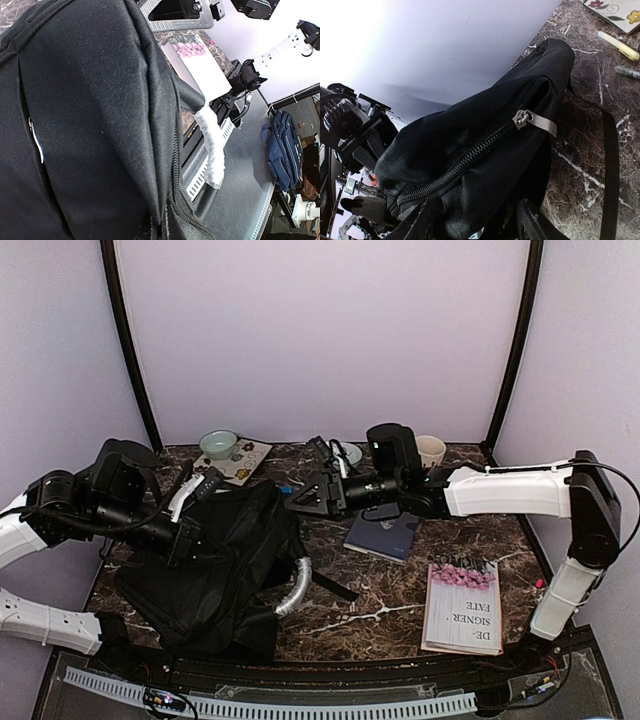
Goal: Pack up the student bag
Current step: Pass from the left arm to the right, then pass from the right arm to the left
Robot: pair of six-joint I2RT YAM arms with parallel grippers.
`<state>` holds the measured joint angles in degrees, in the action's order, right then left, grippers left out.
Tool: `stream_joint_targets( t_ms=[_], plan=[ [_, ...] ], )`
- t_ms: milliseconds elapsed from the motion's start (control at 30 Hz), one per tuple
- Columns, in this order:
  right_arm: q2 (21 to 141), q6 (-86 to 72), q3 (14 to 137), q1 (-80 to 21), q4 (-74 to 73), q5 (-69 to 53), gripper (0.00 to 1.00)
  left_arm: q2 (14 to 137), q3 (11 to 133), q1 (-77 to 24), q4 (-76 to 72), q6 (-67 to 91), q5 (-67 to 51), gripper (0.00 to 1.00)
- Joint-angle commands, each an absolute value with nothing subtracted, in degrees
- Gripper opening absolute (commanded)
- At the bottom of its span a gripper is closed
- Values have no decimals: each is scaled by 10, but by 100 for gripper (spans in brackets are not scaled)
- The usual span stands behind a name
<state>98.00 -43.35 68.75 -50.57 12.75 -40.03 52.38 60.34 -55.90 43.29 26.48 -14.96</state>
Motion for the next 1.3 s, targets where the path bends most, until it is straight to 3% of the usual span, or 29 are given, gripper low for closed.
stream_joint_targets(
  t_ms=[0, 233, 367, 500, 600, 633, 767, 1000, 1267],
  plan=[
    [994, -463, 692, -505, 153, -419, 51, 509, 597, -561, 377, 274, -149, 0],
    [982, -525, 677, -503, 277, -466, 0, 517, 580, -562, 348, 286, -150, 0],
    [973, -481, 714, -501, 229, -461, 0, 531, 574, -572, 313, 290, -148, 3],
    [970, -281, 808, -517, -5, -397, 0, 542, 590, -595, 302, 278, -130, 49],
    [971, -134, 872, -533, -148, -326, 0, 551, 641, -606, 339, 245, -116, 92],
    [969, -103, 886, -536, -175, -303, 0, 554, 664, -606, 361, 231, -110, 98],
    [928, 2, 881, -542, -222, -187, 0, 575, 770, -606, 466, 156, -75, 99],
    [802, 156, 745, -571, -133, -111, 0, 604, 898, -606, 595, 76, -28, 97],
    [759, 240, 720, -622, -123, -47, 0, 608, 909, -606, 585, -73, 3, 98]
  ],
)
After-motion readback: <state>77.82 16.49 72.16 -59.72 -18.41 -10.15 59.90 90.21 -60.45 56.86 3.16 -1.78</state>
